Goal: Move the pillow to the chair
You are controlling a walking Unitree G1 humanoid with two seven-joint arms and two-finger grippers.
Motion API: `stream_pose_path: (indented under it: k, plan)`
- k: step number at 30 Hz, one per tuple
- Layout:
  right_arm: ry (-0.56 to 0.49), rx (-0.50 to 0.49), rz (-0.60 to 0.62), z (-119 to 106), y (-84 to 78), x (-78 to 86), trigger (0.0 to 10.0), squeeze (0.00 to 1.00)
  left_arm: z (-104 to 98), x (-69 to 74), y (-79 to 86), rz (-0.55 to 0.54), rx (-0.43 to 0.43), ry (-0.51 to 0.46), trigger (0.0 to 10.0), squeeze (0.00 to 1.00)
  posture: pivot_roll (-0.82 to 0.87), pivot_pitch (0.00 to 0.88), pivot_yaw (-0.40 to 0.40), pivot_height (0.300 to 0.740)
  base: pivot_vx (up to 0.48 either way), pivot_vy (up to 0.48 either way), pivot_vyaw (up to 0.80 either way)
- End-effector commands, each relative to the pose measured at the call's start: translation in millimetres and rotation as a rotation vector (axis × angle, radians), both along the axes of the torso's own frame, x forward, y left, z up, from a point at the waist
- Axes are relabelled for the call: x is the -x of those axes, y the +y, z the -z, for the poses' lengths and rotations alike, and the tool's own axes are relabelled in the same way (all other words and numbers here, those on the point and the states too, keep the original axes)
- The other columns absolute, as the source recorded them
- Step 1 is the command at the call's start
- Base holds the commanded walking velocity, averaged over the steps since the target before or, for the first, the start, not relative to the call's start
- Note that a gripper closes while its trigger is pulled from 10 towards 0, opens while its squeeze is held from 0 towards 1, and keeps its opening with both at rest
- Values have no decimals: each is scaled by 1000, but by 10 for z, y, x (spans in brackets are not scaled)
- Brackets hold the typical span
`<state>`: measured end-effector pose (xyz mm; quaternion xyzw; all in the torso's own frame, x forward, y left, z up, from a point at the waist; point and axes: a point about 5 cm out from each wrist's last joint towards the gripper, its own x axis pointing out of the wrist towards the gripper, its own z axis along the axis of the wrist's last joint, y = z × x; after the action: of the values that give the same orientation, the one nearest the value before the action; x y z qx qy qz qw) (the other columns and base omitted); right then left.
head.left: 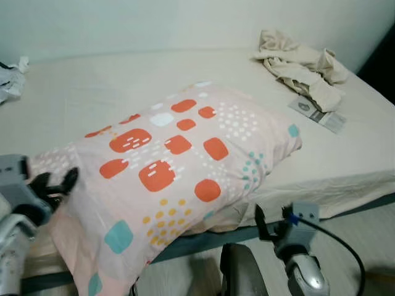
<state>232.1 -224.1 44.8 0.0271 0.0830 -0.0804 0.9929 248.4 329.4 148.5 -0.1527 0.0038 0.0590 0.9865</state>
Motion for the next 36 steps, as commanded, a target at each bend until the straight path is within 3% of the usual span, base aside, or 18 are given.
stream_pose_path:
  k: [1, 2, 3, 4, 5, 8, 11, 15, 20, 26, 28, 29, 30, 31, 33, 36]
  plan:
    - [0, -26, 52, 23, -102, 37, 10000, 0, 82, 72, 123, -29, 91, 56, 10000, 0, 65, 153, -76, 566, 0, 0, 0]
    - [0, -26, 52, 23, -102, 37, 10000, 0, 82, 72, 123, -29, 91, 56, 10000, 0, 65, 153, -76, 566, 0, 0, 0]
    - [-6, -40, 63, 9, -151, 22, 10000, 0, 157, 126, 193, -21, 173, 103, 10000, 635, 66, 152, -69, 566, 0, 0, 0]
    - [-6, -40, 63, 9, -151, 22, 10000, 0, 157, 126, 193, -21, 173, 103, 10000, 635, 66, 152, -69, 566, 0, 0, 0]
    - [-14, -50, 62, -5, -174, 7, 10000, 0, 225, 174, 217, 4, 252, 141, 10000, 1000, 65, 151, -65, 566, 0, 0, 0]
    - [-64, -50, 97, -94, -370, -85, 10000, 0, 441, 330, 220, 76, 523, 202, 10000, 1000, 73, 150, -61, 566, 0, 0, 0]
    - [-89, -62, 130, -144, -479, -124, 10000, 0, 469, 363, 180, 119, 596, 190, 10000, 1000, 73, 150, -61, 566, 0, 0, 0]
    - [-182, -98, 185, -408, -760, -287, 10000, 0, 535, 378, 78, 153, 682, 200, 10000, 1000, 69, 154, -55, 566, 0, 0, 0]
    - [-221, -96, 206, -561, -927, -396, 10000, 0, 645, 376, -2, 147, 690, 250, 10000, 1000, 70, 159, -58, 566, 0, 0, 0]
    - [-263, -92, 234, -723, -1090, -551, 10000, 0, 875, 176, -255, 53, 489, 317, 10000, 1000, 68, 173, -69, 566, 0, 0, 0]
    - [-270, -96, 233, -740, -1090, -572, 10000, 0, 892, 129, -325, 56, 506, 316, 10000, 1000, 67, 174, -70, 566, 0, 0, 0]
    - [-276, -102, 233, -752, -1088, -589, 10000, 0, 892, 84, -391, 64, 543, 305, 10000, 722, 67, 174, -70, 566, 0, 0, 0]
    - [-279, -106, 233, -760, -1084, -605, 10000, 0, 875, 33, -456, 74, 586, 280, 10000, 208, 65, 175, -68, 566, 0, 0, 0]
    - [-283, -110, 229, -769, -1076, -629, 10000, 0, 827, -39, -559, 107, 660, 239, 10000, 0, 61, 176, -68, 566, 0, 0, 0]
    - [-285, -113, 226, -774, -1071, -645, 10000, 0, 789, -84, -624, 130, 705, 210, 10000, 0, 61, 176, -68, 566, 0, 0, 0]
    - [-287, -117, 213, -779, -1048, -699, 10000, 0, 605, -223, -924, 273, 822, 98, 10000, 0, 60, 179, -66, 566, 0, 0, 0]
